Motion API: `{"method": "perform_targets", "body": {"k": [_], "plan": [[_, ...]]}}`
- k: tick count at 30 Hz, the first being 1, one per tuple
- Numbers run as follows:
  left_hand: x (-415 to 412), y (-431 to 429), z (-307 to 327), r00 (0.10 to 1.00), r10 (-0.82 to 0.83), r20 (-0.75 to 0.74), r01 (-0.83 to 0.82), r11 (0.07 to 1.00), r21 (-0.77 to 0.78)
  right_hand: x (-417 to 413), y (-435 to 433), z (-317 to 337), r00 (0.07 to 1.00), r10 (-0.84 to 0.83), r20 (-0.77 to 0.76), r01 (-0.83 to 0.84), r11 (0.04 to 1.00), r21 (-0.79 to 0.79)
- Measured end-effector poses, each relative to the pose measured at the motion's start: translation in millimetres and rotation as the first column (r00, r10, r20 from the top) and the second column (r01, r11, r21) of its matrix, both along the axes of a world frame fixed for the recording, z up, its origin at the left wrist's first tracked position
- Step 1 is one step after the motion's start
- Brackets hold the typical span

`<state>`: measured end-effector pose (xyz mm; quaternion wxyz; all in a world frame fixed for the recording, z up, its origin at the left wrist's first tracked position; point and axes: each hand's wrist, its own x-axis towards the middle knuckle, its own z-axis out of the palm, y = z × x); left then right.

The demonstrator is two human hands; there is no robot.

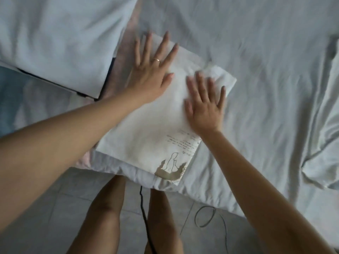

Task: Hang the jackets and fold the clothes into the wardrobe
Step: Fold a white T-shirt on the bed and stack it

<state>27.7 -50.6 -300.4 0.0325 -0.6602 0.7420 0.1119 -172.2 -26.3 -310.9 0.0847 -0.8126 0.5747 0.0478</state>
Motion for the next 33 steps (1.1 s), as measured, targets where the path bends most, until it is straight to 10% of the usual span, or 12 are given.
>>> {"method": "perform_targets", "body": {"k": [6, 15, 20, 23, 27, 33], "plan": [[47.1, 108.8, -22.4, 0.997, 0.075, 0.031, -0.076, 0.996, 0.045, -16.1, 58.2, -4.3, 0.810, -0.586, -0.007, 0.582, 0.802, 0.132], [33.2, 184.3, -18.5, 0.958, -0.279, 0.068, 0.273, 0.958, 0.083, 36.5, 192.7, -5.7, 0.990, -0.123, 0.073, 0.107, 0.976, 0.187], [61.2, 209.1, -20.3, 0.991, -0.123, -0.050, 0.126, 0.989, 0.078, -1.6, 232.4, 5.0, 0.936, -0.350, -0.024, 0.342, 0.894, 0.291], [52.3, 212.6, -2.5, 0.913, 0.307, -0.270, -0.279, 0.950, 0.138, -1.8, 232.8, 26.6, 0.869, -0.491, 0.061, 0.427, 0.807, 0.408], [45.1, 214.0, 8.5, 0.579, 0.701, -0.417, -0.637, 0.708, 0.305, 12.2, 216.4, 53.9, 0.631, -0.740, 0.234, 0.604, 0.658, 0.451], [49.5, 209.2, 46.3, 0.146, 0.886, -0.440, -0.636, 0.425, 0.645, 13.9, 168.5, 69.5, -0.175, -0.971, 0.162, 0.390, 0.083, 0.917]]}}
